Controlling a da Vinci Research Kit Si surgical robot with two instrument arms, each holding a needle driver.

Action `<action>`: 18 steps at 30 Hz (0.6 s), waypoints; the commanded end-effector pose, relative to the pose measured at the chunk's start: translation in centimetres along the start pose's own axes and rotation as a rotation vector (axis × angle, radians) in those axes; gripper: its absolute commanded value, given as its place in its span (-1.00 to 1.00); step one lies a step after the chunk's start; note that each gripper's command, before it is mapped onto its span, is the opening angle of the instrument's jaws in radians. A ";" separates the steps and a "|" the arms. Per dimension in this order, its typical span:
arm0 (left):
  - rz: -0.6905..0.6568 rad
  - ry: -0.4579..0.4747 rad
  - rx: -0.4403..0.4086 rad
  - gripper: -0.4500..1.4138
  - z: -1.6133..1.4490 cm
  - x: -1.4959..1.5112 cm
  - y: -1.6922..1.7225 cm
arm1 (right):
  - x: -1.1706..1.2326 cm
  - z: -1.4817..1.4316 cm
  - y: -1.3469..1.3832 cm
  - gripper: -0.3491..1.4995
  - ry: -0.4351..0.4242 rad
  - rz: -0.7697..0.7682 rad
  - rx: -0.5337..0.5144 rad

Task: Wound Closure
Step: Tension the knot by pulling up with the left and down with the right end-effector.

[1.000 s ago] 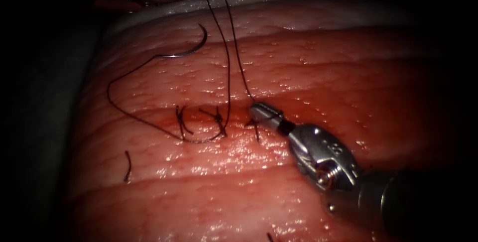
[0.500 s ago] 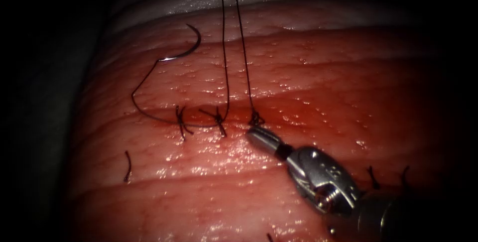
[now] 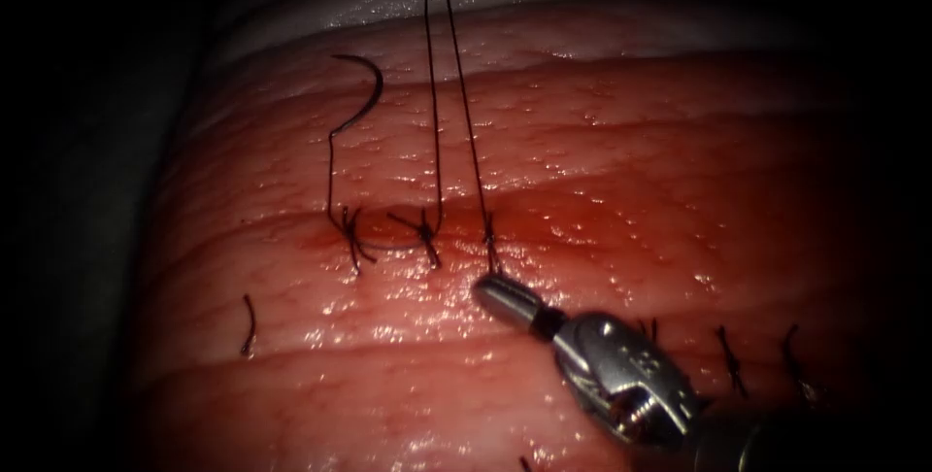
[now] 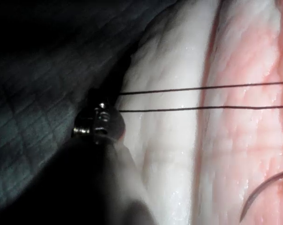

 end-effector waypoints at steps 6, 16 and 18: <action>0.004 -0.003 0.025 -1.00 0.17 -0.11 -0.19 | -0.12 -0.11 -0.06 -1.00 -0.011 -0.007 -0.002; -0.009 -0.014 -0.010 -1.00 0.03 -0.18 0.09 | -0.10 -0.13 -0.05 -1.00 0.015 -0.022 -0.001; -0.010 -0.013 -0.031 -1.00 -0.09 -0.14 0.19 | -0.02 -0.13 -0.05 -0.40 0.034 -0.074 0.001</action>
